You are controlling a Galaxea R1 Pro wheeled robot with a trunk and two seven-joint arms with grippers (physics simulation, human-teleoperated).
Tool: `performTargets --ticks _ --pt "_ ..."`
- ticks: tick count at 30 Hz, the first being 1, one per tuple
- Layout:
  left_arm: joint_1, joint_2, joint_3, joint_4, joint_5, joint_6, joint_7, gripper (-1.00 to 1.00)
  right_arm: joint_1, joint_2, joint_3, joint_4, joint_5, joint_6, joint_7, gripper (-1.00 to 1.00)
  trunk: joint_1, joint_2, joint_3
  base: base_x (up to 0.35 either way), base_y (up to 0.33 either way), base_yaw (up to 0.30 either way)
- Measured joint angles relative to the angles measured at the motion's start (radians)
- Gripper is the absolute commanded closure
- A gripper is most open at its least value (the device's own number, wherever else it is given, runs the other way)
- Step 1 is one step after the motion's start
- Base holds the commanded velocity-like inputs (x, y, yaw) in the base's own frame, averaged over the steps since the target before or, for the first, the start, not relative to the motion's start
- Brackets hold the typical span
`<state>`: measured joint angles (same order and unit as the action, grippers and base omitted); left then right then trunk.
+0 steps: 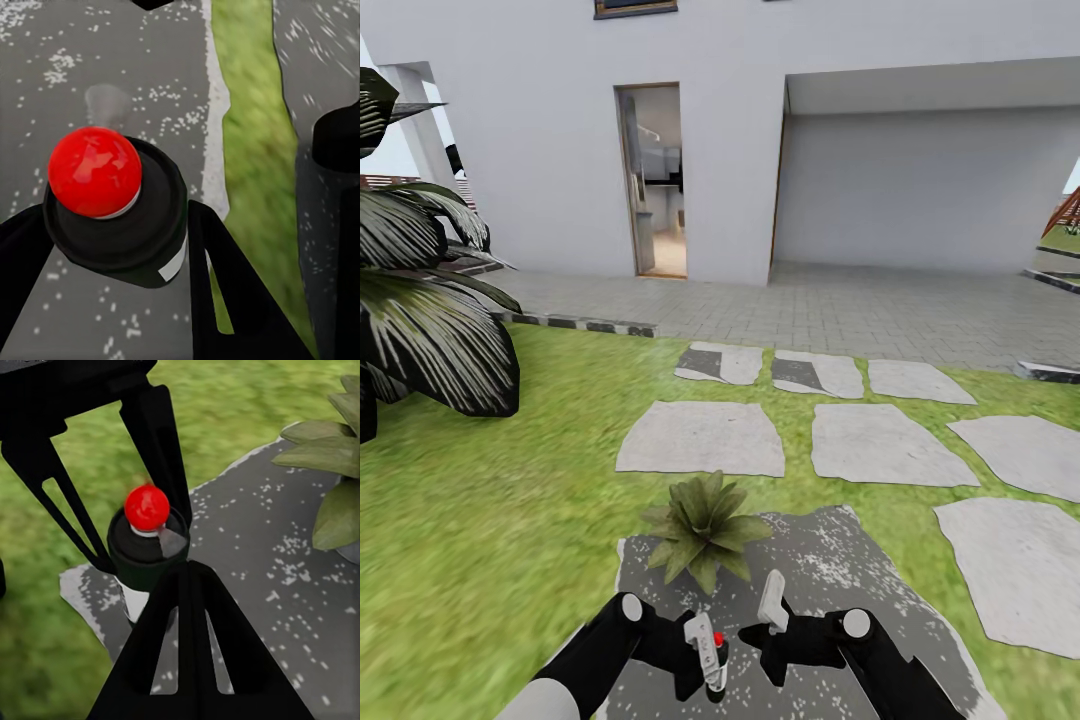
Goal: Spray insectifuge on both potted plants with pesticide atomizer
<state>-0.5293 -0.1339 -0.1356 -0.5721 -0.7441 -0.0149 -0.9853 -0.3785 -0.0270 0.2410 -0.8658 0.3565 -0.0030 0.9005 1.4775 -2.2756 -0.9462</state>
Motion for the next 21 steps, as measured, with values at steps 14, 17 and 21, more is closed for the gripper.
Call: performTargets --ticks 14,17,21 --pt "0.001 -0.002 0.001 0.0 0.005 -0.003 0.006 1.0 0.0 0.0 0.0 -0.006 -0.001 0.0 0.0 1.0 0.0 0.0 0.0 0.0 0.0 0.0" --pt "0.002 -0.002 0.001 0.0 0.006 -0.004 0.005 1.0 -0.001 0.0 0.0 -0.007 -0.002 0.0 0.0 1.0 0.0 0.0 0.0 0.0 0.0 0.0" --pt "0.002 -0.003 0.003 0.0 0.008 -0.009 0.005 1.0 -0.001 0.001 0.0 -0.007 -0.002 0.0 0.0 1.0 0.0 0.0 0.0 0.0 0.0 0.0"
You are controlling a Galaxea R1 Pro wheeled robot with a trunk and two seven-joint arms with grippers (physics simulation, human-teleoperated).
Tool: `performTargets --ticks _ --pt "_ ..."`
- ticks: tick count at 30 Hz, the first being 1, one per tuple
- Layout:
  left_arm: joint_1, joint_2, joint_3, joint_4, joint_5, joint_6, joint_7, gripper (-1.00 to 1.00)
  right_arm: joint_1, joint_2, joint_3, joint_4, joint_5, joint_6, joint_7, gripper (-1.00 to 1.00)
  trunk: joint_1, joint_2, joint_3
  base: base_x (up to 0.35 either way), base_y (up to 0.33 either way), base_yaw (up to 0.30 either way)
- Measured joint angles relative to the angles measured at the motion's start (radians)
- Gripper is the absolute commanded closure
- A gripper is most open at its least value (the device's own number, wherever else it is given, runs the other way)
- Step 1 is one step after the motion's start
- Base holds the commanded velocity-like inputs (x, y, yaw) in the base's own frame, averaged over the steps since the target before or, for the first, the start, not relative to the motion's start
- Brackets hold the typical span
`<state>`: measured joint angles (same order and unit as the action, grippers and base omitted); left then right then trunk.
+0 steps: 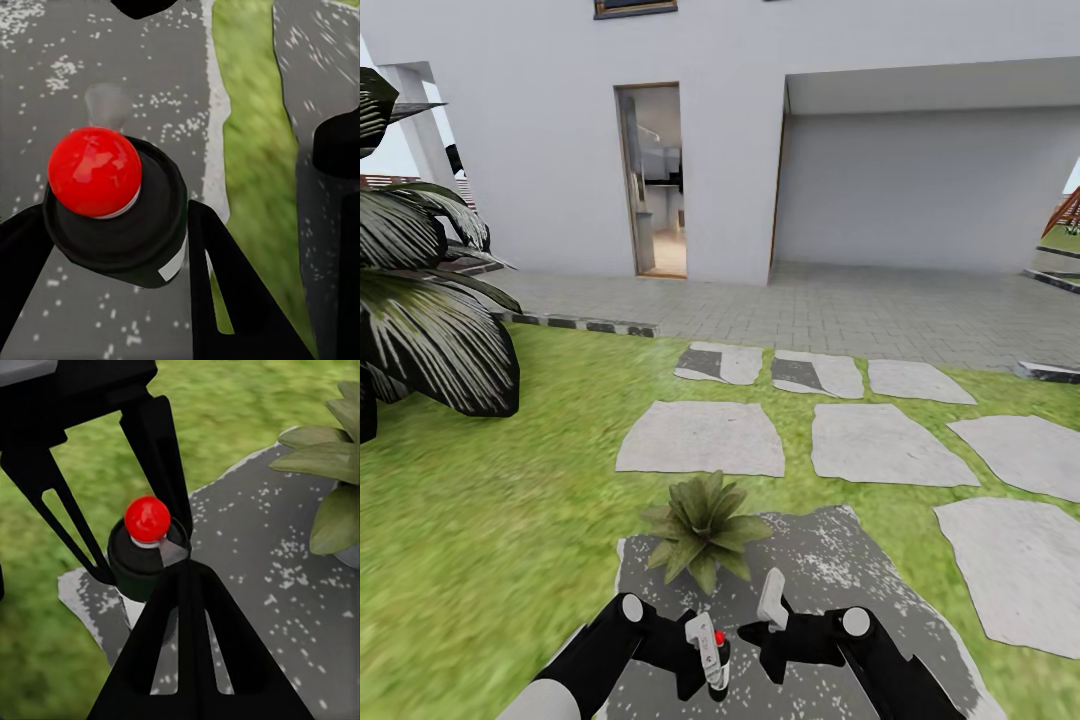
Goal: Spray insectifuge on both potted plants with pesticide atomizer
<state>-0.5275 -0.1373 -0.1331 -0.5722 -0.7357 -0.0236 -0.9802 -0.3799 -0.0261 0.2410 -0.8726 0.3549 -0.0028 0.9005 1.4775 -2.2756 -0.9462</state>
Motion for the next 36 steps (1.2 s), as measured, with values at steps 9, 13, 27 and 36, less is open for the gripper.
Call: performTargets --ticks 9,13,27,36 --pt "-0.001 -0.005 0.0 0.0 0.006 -0.004 0.001 1.0 0.0 0.005 0.0 0.0 0.0 0.0 0.0 1.0 0.0 0.0 0.0 0.0 0.0 0.0" --pt "-0.001 -0.007 0.0 0.0 0.006 -0.004 0.001 1.0 -0.001 0.005 0.0 0.0 0.0 0.0 0.0 1.0 0.0 0.0 0.0 0.0 0.0 0.0" --pt "-0.002 -0.017 0.0 0.0 0.007 -0.005 0.001 1.0 0.0 0.005 0.0 0.0 0.0 0.0 0.0 1.0 0.0 0.0 0.0 0.0 0.0 0.0" --pt "-0.002 -0.022 0.001 0.0 0.008 -0.006 0.001 1.0 0.0 0.005 0.0 0.0 0.0 0.0 0.0 1.0 0.0 0.0 0.0 0.0 0.0 0.0"
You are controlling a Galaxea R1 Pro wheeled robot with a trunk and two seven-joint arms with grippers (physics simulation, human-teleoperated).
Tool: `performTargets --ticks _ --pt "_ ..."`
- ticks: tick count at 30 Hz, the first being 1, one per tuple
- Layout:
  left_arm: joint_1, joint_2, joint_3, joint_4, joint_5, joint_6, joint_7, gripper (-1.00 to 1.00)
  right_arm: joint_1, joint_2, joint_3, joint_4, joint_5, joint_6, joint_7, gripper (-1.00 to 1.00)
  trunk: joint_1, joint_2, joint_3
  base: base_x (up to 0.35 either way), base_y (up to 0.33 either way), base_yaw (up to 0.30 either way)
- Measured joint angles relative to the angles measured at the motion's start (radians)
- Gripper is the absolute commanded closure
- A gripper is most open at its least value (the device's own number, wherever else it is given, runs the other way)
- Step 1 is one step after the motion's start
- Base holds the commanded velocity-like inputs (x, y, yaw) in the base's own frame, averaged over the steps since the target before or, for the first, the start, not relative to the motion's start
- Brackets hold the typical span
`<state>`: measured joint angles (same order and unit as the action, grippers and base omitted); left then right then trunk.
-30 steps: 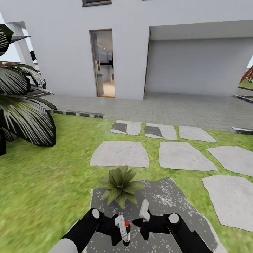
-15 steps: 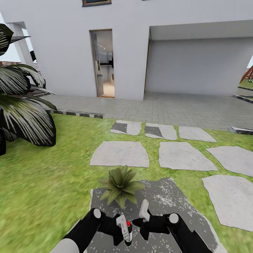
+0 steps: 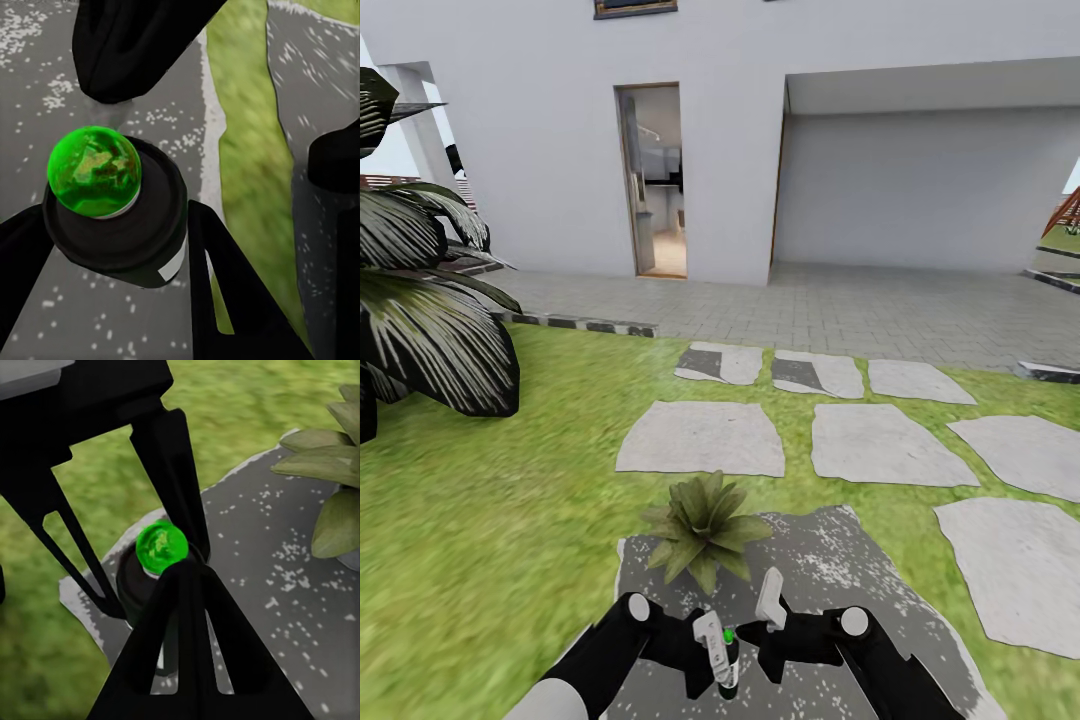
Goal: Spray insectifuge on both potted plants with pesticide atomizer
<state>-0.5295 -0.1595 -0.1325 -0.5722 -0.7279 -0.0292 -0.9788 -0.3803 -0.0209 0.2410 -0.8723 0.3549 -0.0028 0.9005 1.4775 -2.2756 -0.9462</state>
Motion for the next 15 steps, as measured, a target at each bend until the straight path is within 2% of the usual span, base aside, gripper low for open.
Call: performTargets --ticks 6,15 --pt "-0.001 -0.005 0.001 0.0 0.0 0.0 0.0 1.0 -0.001 0.0 0.0 0.001 0.0 0.0 0.0 1.0 0.0 0.0 0.0 0.0 0.0 0.0" --pt "-0.002 0.009 0.002 0.001 -0.003 0.0 -0.002 1.0 0.0 0.0 0.0 0.001 0.0 0.0 0.0 1.0 0.0 0.0 0.0 0.0 0.0 0.0"
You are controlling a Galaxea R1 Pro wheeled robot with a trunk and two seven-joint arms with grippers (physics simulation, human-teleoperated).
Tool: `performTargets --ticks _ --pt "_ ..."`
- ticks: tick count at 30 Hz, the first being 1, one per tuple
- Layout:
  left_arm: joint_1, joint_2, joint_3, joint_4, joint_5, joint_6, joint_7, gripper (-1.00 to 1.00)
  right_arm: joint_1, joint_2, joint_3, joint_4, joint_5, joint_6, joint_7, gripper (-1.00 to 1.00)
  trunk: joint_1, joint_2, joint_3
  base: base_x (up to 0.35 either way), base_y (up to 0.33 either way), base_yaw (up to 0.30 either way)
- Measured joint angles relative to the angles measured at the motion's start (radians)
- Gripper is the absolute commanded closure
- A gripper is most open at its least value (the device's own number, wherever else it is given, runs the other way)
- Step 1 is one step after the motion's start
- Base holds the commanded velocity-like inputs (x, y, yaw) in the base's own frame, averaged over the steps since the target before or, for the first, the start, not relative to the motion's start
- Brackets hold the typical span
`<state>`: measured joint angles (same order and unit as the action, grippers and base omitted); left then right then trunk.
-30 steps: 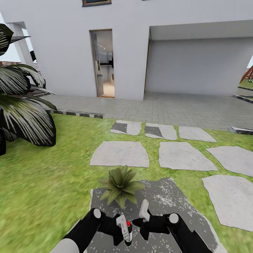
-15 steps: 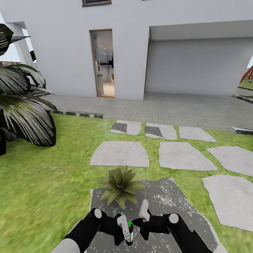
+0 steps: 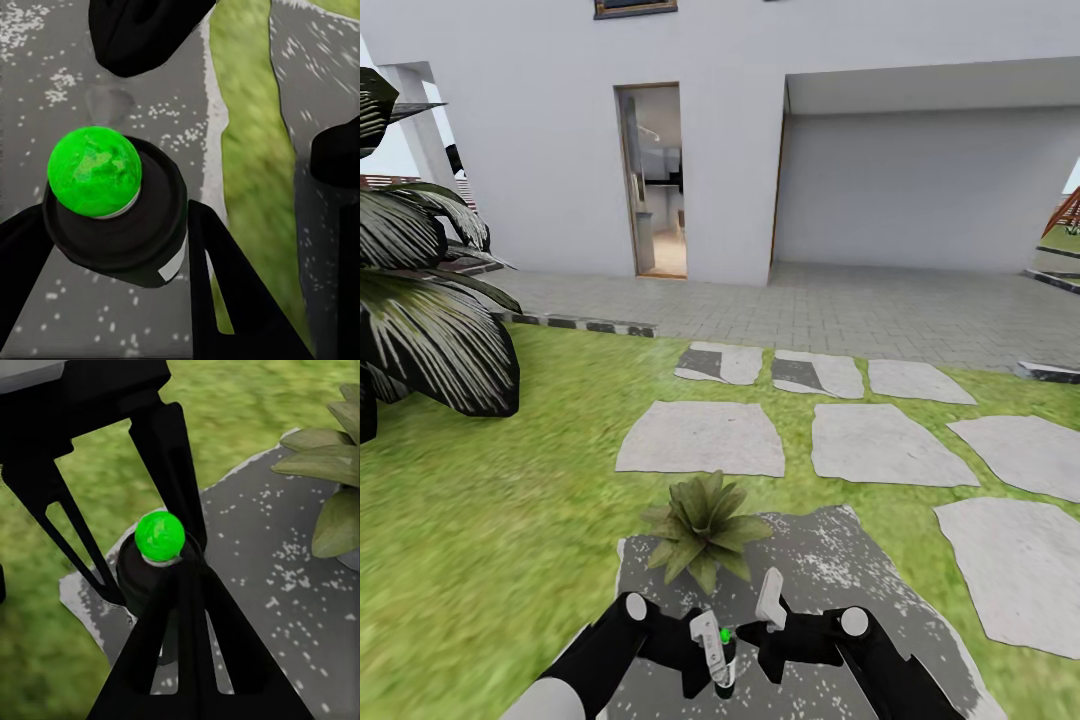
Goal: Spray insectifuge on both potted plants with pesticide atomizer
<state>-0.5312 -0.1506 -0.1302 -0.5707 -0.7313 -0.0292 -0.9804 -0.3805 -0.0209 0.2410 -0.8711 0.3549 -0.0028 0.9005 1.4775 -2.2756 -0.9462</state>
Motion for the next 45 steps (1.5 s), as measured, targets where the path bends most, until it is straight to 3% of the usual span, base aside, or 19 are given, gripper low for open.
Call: performTargets --ticks 3,7,19,20,23,26,28,30,31,33,34,35,36,37,38,39,41,45 --pt "0.0 0.01 -0.001 0.0 -0.005 -0.001 -0.001 1.0 0.0 0.0 0.0 0.0 0.0 0.0 0.0 1.0 0.0 0.0 0.0 0.0 0.0 0.0" --pt "0.0 0.05 -0.001 0.0 -0.013 0.002 -0.003 1.0 0.0 0.0 0.0 0.0 0.001 0.0 0.0 1.0 0.0 0.0 0.0 0.0 0.0 0.0" --pt "0.015 0.222 0.004 0.002 -0.018 0.004 -0.005 1.0 0.0 -0.001 -0.003 0.004 0.003 -0.001 -0.001 1.0 0.0 0.0 0.0 0.0 0.0 0.0" --pt "0.015 0.234 0.005 0.003 -0.017 0.006 -0.005 1.0 0.0 -0.001 -0.005 0.005 0.003 -0.002 -0.002 -1.0 0.0 0.0 0.0 0.0 0.0 0.0" --pt "0.016 0.281 0.011 0.015 -0.009 0.011 -0.002 1.0 0.0 -0.007 -0.01 0.012 0.001 -0.004 -0.008 -1.0 0.0 0.0 0.0 0.0 0.0 0.0" --pt "0.016 0.296 0.027 0.018 -0.005 0.012 -0.001 1.0 0.0 -0.01 -0.025 0.033 -0.001 -0.004 -0.016 -1.0 0.0 0.0 0.0 0.0 0.0 0.0" --pt "0.016 0.301 0.064 0.018 -0.004 0.012 0.0 1.0 0.0 -0.012 -0.089 0.071 -0.002 -0.006 -0.044 -1.0 0.0 0.0 0.0 0.0 0.0 0.0" --pt "0.016 0.302 0.109 0.018 -0.003 0.012 0.001 1.0 0.001 -0.012 -0.202 0.12 -0.004 -0.011 -0.097 -1.0 0.0 0.0 0.0 0.0 0.0 0.0" --pt "0.017 0.302 0.119 0.019 -0.003 0.012 0.002 1.0 0.001 -0.013 -0.235 0.134 -0.004 -0.015 -0.113 -1.0 0.0 0.0 0.0 0.0 0.0 0.0" --pt "0.018 0.302 0.153 0.019 -0.001 0.013 0.006 1.0 0.002 -0.016 -0.354 0.193 -0.006 -0.047 -0.166 -1.0 0.0 0.0 0.0 0.0 0.0 0.0" --pt "0.019 0.302 0.166 0.019 0.0 0.013 0.007 1.0 0.003 -0.019 -0.408 0.223 -0.005 -0.077 -0.181 -1.0 0.0 0.0 0.0 0.0 0.0 0.0" --pt "0.019 0.302 0.172 0.019 0.001 0.013 0.007 1.0 0.004 -0.021 -0.433 0.239 -0.005 -0.098 -0.187 -1.0 0.0 0.0 0.0 0.0 0.0 0.0" --pt "0.019 0.302 0.196 0.019 0.002 0.013 0.008 1.0 0.005 -0.035 -0.489 0.286 -0.003 -0.164 -0.201 -1.0 0.0 0.0 0.0 0.0 0.0 0.0" --pt "0.019 0.299 0.252 0.019 0.003 0.013 0.008 1.0 0.006 -0.064 -0.536 0.348 -0.002 -0.243 -0.238 -1.0 0.0 0.0 0.0 0.0 0.0 0.0" --pt "0.019 0.298 0.272 0.019 0.003 0.013 0.008 1.0 0.006 -0.072 -0.544 0.364 -0.003 -0.262 -0.253 -1.0 0.0 0.0 0.0 0.0 0.0 0.0" --pt "0.019 0.295 0.33 0.019 0.002 0.015 0.008 1.0 0.008 -0.086 -0.557 0.406 -0.003 -0.307 -0.303 -1.0 0.0 0.0 0.0 0.0 0.0 0.0" --pt "0.02 0.291 0.392 0.018 -0.002 0.036 0.009 1.0 0.008 -0.095 -0.566 0.452 -0.002 -0.361 -0.396 -1.0 0.0 0.0 0.0 0.0 0.0 0.0" --pt "0.013 0.285 0.428 0.009 -0.012 0.22 0.01 1.0 0.01 -0.095 -0.569 0.518 0.002 -0.402 -0.629 -1.0 0.0 0.0 0.0 0.0 0.0 0.0"
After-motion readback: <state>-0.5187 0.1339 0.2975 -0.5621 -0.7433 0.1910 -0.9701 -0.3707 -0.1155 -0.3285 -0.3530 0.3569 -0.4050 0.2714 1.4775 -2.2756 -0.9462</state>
